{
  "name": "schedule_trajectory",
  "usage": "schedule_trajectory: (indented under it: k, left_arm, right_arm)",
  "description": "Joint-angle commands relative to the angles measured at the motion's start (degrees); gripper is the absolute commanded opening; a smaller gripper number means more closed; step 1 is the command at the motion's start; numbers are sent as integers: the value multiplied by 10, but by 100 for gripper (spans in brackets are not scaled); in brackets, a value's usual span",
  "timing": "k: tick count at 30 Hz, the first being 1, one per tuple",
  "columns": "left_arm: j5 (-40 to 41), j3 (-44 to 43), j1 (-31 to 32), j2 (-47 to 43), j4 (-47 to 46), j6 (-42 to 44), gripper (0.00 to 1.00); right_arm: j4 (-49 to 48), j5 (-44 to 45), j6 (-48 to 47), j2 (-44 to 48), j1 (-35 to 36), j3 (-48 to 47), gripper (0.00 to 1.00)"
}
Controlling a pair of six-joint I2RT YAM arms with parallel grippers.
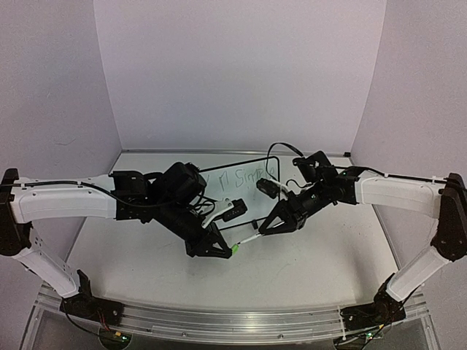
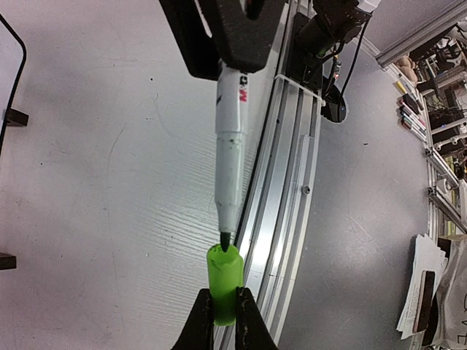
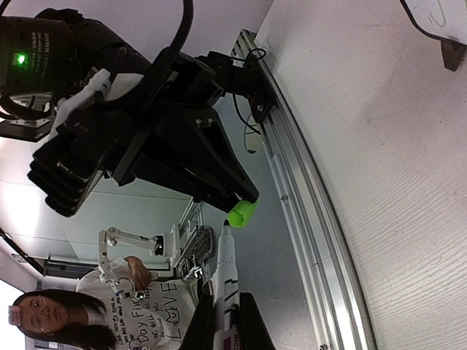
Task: Write a sentence on the whiteboard
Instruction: Insert the whiteboard marker without the cap into the pen cap.
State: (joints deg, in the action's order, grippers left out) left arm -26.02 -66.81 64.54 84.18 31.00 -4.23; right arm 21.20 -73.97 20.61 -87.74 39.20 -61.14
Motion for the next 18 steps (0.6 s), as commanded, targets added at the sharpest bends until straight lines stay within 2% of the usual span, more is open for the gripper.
schedule_trajectory:
  k: [1,18]
  left_arm:
    - [-6,-37,6,1,3,15,0]
    - [-16,-64,9,28,25,30,0]
  right_arm:
    - [10,-4,-20,-12,5,-18,0]
    - [47,-7,-55,-36,25,-34,0]
